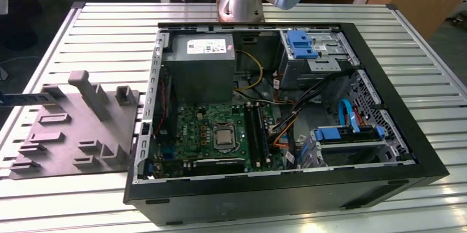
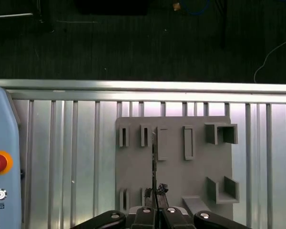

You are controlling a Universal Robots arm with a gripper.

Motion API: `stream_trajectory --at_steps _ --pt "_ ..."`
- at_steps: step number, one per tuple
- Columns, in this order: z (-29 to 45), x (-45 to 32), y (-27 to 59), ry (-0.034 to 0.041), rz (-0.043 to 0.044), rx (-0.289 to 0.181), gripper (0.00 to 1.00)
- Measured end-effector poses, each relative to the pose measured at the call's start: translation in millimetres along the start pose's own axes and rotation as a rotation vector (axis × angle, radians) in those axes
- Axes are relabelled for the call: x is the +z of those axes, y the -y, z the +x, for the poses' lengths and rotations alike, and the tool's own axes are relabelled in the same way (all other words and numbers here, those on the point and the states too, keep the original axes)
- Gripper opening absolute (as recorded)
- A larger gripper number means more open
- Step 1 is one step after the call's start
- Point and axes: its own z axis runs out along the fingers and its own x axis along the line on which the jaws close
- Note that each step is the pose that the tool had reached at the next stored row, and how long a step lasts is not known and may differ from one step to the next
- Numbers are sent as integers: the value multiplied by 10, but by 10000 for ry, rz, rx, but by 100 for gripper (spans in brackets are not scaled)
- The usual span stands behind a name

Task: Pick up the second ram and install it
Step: 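Pick up the second ram and move it above second insertion slot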

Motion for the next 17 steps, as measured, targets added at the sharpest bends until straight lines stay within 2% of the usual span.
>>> stream_trajectory --at_steps 12,17 --pt "-14 -382 -12 0 2 2 11" --pt "-18 -473 -14 0 1 10 11"
